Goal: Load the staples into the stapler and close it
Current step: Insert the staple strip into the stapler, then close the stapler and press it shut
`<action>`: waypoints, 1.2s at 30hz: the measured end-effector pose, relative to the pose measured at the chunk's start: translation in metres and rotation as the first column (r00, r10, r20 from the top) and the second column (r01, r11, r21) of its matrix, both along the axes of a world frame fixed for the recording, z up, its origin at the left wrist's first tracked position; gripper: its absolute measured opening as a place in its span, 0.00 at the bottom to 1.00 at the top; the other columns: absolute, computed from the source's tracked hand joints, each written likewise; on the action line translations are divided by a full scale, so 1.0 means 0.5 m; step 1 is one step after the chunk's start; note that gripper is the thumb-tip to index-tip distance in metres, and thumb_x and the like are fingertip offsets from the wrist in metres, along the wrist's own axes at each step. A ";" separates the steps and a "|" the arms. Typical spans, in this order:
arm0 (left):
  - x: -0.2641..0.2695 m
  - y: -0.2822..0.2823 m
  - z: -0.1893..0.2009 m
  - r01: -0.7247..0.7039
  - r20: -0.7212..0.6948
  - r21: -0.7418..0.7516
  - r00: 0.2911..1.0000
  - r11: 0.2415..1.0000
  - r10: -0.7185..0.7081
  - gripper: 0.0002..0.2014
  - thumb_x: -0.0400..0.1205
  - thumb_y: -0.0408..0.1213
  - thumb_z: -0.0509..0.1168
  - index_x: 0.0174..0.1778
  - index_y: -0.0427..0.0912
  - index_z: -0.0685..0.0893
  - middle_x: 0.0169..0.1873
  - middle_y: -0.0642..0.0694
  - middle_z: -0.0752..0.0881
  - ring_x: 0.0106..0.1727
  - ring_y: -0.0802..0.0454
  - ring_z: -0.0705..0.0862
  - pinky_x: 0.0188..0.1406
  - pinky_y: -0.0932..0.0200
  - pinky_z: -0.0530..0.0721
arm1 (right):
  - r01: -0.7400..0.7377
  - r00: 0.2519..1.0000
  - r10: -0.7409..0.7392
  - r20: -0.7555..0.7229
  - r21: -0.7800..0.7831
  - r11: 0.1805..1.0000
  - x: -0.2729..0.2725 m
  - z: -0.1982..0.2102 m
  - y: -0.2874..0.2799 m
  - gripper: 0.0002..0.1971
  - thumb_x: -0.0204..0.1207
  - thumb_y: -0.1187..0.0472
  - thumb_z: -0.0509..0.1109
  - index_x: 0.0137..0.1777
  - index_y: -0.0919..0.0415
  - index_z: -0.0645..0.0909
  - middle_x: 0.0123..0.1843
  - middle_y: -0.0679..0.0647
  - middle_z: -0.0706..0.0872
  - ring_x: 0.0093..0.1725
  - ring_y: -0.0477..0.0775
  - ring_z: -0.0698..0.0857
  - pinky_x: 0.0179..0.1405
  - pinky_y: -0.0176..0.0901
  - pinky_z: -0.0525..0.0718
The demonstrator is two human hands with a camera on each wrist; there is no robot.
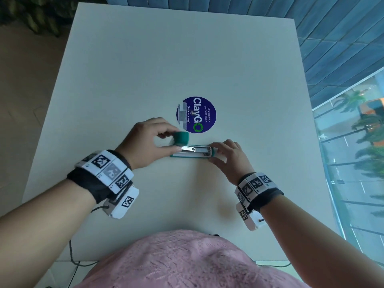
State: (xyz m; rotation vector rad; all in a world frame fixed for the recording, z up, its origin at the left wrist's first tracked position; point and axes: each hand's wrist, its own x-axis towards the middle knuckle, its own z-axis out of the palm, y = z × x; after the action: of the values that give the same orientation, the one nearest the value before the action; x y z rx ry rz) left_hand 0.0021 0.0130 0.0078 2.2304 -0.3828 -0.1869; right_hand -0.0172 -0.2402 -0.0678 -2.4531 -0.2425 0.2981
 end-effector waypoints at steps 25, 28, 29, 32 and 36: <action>0.022 -0.102 -0.082 0.216 -0.060 0.191 0.976 0.957 -0.209 0.22 0.68 0.42 0.76 0.57 0.41 0.84 0.50 0.41 0.85 0.55 0.46 0.80 0.59 0.54 0.78 | 0.013 1.000 -0.013 0.001 0.048 0.999 -0.001 -0.007 -0.008 0.17 0.71 0.57 0.74 0.59 0.54 0.80 0.48 0.56 0.82 0.50 0.58 0.77 0.47 0.43 0.72; 0.019 -0.070 -0.086 0.163 -0.059 0.240 0.986 0.957 -0.153 0.26 0.66 0.44 0.77 0.59 0.41 0.83 0.53 0.43 0.85 0.57 0.46 0.79 0.60 0.54 0.78 | 0.010 1.000 -0.009 -0.021 0.030 1.000 0.002 -0.003 -0.008 0.17 0.71 0.57 0.74 0.60 0.53 0.80 0.49 0.56 0.82 0.51 0.57 0.77 0.49 0.46 0.76; 0.018 -0.058 -0.089 0.135 -0.066 0.258 0.990 0.957 -0.122 0.25 0.66 0.44 0.77 0.58 0.41 0.83 0.52 0.42 0.85 0.56 0.45 0.79 0.59 0.51 0.80 | 0.004 1.000 -0.003 -0.023 0.023 1.000 0.002 -0.002 -0.008 0.17 0.72 0.56 0.74 0.60 0.53 0.79 0.49 0.56 0.82 0.51 0.57 0.76 0.49 0.48 0.77; 0.011 -0.035 -0.103 0.105 -0.092 0.281 0.992 0.954 -0.082 0.16 0.69 0.42 0.75 0.51 0.42 0.86 0.46 0.43 0.87 0.50 0.44 0.81 0.53 0.44 0.83 | -0.004 1.000 0.005 -0.025 0.017 1.000 0.003 0.001 -0.008 0.17 0.72 0.56 0.73 0.60 0.53 0.79 0.49 0.55 0.82 0.50 0.57 0.76 0.49 0.46 0.76; 0.006 -0.034 -0.113 0.084 -0.077 0.265 0.995 0.961 -0.066 0.14 0.70 0.41 0.74 0.49 0.42 0.86 0.45 0.43 0.88 0.48 0.44 0.82 0.50 0.44 0.83 | -0.005 1.000 0.006 -0.024 0.019 1.000 0.002 0.003 -0.009 0.17 0.72 0.56 0.73 0.60 0.52 0.79 0.48 0.55 0.81 0.50 0.56 0.76 0.48 0.45 0.75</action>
State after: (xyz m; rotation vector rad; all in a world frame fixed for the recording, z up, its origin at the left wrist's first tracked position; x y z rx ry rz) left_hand 0.0049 -0.0042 -0.0485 2.4689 -0.4264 -0.3732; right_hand -0.0163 -0.2446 -0.0665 -2.4287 -0.2408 0.3266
